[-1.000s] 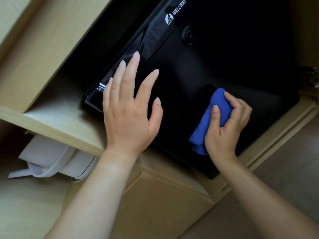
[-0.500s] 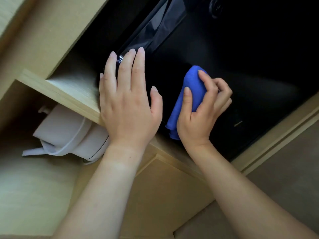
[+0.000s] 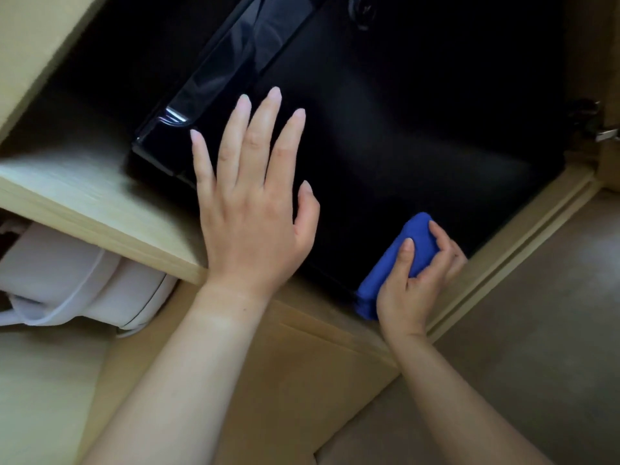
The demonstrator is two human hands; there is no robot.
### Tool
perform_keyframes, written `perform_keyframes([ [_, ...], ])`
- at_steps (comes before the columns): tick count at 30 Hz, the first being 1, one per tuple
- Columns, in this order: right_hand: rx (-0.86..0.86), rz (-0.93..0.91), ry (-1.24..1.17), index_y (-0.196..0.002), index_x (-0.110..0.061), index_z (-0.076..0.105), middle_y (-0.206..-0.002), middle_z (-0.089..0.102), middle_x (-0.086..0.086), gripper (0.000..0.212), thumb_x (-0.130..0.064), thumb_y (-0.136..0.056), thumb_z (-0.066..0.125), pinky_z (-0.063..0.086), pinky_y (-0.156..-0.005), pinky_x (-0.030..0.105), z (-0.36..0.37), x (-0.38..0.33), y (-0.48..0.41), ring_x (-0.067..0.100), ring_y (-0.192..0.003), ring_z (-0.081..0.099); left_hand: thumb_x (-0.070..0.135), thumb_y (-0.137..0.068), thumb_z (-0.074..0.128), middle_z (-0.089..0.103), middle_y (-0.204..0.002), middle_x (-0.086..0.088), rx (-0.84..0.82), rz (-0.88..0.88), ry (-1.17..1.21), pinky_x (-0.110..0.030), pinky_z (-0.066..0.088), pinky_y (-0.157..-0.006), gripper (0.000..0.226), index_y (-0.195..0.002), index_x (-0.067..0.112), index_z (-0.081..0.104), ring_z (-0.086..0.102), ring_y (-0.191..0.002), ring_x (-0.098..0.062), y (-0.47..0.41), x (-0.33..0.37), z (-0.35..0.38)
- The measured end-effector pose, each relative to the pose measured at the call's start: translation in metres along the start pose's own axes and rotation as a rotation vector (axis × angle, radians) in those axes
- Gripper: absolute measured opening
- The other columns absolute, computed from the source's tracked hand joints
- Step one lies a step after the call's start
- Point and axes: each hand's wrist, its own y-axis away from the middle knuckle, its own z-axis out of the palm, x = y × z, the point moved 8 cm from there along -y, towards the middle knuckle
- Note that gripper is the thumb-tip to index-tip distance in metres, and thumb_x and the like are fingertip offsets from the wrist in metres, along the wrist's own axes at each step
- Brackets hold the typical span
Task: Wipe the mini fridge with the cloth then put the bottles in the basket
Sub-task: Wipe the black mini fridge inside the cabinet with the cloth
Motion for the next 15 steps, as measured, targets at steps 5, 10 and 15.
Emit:
perform_keyframes([
  [5, 0.005, -0.026, 0.038, -0.123, -0.005, 0.051, -0.121, 0.042, 0.017, 0.039, -0.027, -0.091, 0.049, 0.015, -0.093, 0.000, 0.021, -0.016, -0.008, 0.020, -0.107, 0.036, 0.024, -0.086, 0.052, 0.032, -0.153, -0.007, 0.006, 0.030, -0.015, -0.045, -0.002, -0.115, 0.056, -0.140, 0.017, 0.043, 0.022, -0.142, -0.026, -0.003, 0.003, 0.014],
  [10, 0.076, 0.019, 0.070, -0.128, -0.009, 0.047, -0.124, 0.040, 0.011, 0.038, -0.028, -0.095, 0.046, 0.032, -0.102, 0.031, 0.006, 0.020, -0.036, 0.022, -0.113, 0.042, 0.025, -0.087, 0.053, 0.033, -0.152, -0.008, 0.031, 0.028, 0.003, -0.043, -0.002, -0.115, 0.053, -0.139, 0.016, 0.045, 0.023, -0.142, -0.027, -0.003, 0.003, 0.015],
  [15, 0.106, 0.133, 0.003, -0.130, -0.011, 0.044, -0.124, 0.033, -0.001, 0.037, -0.025, -0.096, 0.047, 0.024, -0.096, 0.009, 0.009, 0.028, -0.006, -0.001, -0.109, 0.035, 0.026, -0.087, 0.053, 0.032, -0.152, -0.007, 0.037, 0.029, -0.023, -0.044, -0.001, -0.115, 0.053, -0.139, 0.018, 0.045, 0.022, -0.142, -0.027, -0.002, 0.002, 0.016],
])
